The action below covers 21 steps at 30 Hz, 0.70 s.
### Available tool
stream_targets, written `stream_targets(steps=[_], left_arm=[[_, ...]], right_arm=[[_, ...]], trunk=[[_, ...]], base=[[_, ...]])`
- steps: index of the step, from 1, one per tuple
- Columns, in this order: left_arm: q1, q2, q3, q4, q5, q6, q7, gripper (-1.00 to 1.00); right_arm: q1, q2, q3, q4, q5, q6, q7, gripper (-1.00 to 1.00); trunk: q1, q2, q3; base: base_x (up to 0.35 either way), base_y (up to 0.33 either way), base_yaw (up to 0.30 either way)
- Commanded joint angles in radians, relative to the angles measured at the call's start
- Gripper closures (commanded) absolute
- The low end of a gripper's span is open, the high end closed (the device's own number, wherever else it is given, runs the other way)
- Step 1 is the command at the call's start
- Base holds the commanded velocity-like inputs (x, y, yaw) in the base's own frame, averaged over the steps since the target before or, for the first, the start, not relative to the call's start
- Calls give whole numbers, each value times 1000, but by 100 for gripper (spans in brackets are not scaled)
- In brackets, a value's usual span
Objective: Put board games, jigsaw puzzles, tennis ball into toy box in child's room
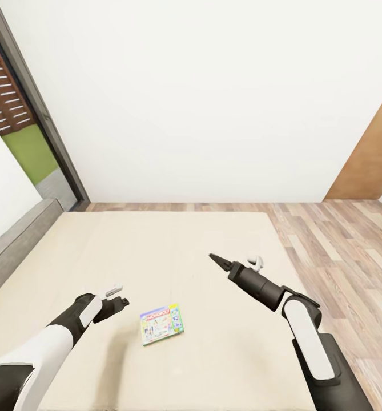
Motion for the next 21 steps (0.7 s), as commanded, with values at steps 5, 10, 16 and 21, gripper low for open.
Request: stream_targets(steps=[5, 10, 16, 21], left_arm=[[0, 1, -4, -2, 11, 4, 8, -100], [0, 1, -5, -2, 11, 4, 8, -100], [0, 1, -5, -2, 11, 4, 8, -100], [0, 1, -5, -2, 11, 4, 8, -100]], right_arm=[[-1, -1, -12, 0, 1, 3, 24, -100], [-1, -1, -15, 0, 0, 4, 29, -100], [-1, -1, -16, 0, -2, 6, 31, -100], [-1, -1, -14, 0, -7, 18, 58, -100]], trunk=[[0, -2, -10], [0, -2, -18], [0, -2, -28], [0, -2, -36]], base=[[0, 0, 0], [0, 0, 0], [0, 0, 0], [0, 0, 0]])
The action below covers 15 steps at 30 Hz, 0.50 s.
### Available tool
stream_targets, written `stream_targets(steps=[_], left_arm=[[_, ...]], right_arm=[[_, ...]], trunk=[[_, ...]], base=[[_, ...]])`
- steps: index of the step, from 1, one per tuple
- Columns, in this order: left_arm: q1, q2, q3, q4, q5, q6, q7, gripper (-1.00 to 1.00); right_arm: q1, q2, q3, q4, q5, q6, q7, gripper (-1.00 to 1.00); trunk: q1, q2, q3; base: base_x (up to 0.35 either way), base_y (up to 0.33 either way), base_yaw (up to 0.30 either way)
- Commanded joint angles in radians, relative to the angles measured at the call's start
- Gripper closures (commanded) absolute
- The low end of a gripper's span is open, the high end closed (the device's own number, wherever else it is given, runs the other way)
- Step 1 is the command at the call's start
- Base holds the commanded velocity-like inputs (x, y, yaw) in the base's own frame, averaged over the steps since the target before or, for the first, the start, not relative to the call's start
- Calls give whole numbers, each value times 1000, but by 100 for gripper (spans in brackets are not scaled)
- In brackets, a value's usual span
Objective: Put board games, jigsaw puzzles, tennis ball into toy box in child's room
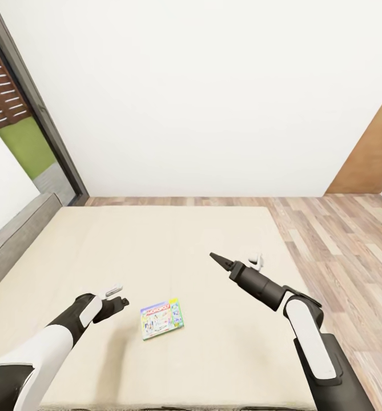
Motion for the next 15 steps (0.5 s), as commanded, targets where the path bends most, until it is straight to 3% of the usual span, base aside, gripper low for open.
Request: stream_targets(steps=[1, 15], left_arm=[[0, 1, -4, -3, 11, 5, 8, -100], [0, 1, -3, -3, 11, 5, 8, -100]], right_arm=[[0, 0, 2, 0, 0, 15, 21, -100], [2, 0, -3, 0, 0, 72, 199, -100]], trunk=[[0, -2, -3], [0, -2, -26]], base=[[0, 0, 0], [0, 0, 0]])
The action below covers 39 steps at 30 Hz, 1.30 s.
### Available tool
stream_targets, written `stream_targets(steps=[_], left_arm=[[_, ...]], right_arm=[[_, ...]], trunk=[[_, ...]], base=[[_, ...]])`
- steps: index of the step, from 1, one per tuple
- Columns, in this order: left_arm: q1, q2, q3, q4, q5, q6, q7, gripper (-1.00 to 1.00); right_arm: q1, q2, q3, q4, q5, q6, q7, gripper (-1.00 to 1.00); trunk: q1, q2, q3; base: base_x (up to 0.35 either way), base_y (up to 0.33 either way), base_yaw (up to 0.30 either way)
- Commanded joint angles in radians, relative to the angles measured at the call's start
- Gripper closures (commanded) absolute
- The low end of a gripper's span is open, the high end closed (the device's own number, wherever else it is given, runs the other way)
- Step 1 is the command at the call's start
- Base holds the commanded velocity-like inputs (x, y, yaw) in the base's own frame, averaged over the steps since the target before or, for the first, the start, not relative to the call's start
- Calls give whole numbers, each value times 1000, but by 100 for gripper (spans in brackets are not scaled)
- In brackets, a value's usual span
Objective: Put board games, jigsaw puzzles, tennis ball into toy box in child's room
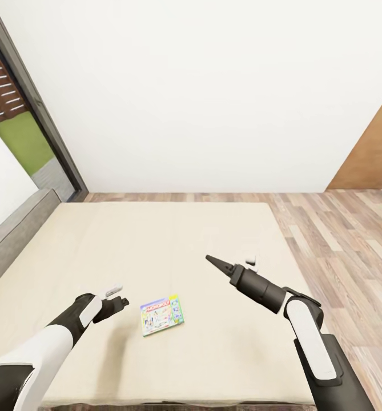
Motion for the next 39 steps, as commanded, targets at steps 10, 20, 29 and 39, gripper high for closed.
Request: stream_targets(steps=[10, 20, 29, 39], left_arm=[[0, 0, -5, -3, 11, 5, 8, -100], [0, 0, -7, -2, 11, 5, 8, -100], [-12, -12, 4, -14, 23, -7, 8, -100], [-43, -31, -10, -70, 24, -63, 42, -100]], right_arm=[[-1, 0, -1, 0, -1, 15, 56, -100], [6, 0, -1, 0, 1, -5, 57, -100], [22, 11, -23, 12, 8, -25, 47, -100], [17, 13, -27, 21, 8, -50, 45, -100]], trunk=[[0, -2, -18], [0, -2, -33], [0, -2, -35], [0, -2, -35]], base=[[0, 0, 0], [0, 0, 0], [0, 0, 0], [0, 0, 0]])
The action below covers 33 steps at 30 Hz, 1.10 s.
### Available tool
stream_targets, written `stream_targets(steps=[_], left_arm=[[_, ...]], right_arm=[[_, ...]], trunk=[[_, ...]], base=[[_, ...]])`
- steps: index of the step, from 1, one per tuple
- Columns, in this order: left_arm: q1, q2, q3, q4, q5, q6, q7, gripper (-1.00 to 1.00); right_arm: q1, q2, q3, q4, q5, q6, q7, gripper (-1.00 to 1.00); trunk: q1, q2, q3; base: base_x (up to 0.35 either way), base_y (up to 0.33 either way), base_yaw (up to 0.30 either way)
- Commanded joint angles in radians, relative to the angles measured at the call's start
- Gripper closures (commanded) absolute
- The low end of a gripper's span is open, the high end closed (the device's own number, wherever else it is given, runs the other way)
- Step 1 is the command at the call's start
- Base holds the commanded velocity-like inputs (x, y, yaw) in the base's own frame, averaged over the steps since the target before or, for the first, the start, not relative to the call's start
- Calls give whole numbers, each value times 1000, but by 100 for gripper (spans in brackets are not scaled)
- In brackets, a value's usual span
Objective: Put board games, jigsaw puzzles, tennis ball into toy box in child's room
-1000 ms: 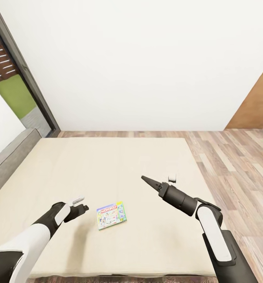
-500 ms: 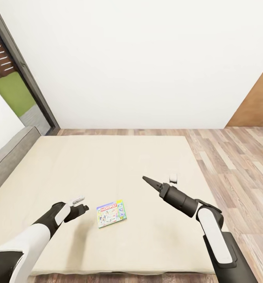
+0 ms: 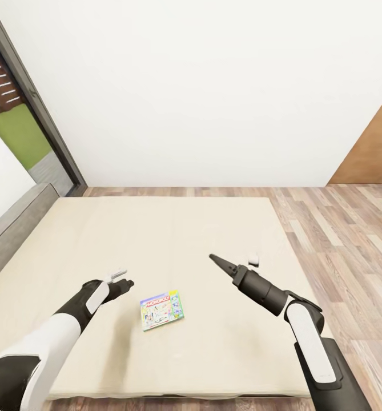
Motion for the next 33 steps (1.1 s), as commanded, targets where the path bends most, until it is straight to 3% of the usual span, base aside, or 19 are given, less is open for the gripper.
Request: stream_targets(steps=[1, 20, 33], left_arm=[[-4, 1, -7, -8, 11, -1, 9, -100], [-11, 0, -13, -114, 8, -19, 11, -100], [-11, -1, -14, -114, 7, -17, 12, -100]], right_arm=[[-1, -2, -1, 1, -4, 0, 0, -100], [-1, -6, -11, 0, -3, -11, 0, -100], [-1, -6, -14, 0, -4, -1, -1, -100]], trunk=[[1, -2, -2], [1, -2, -3], [1, -2, -20]], base=[[0, 0, 0], [0, 0, 0], [0, 0, 0]])
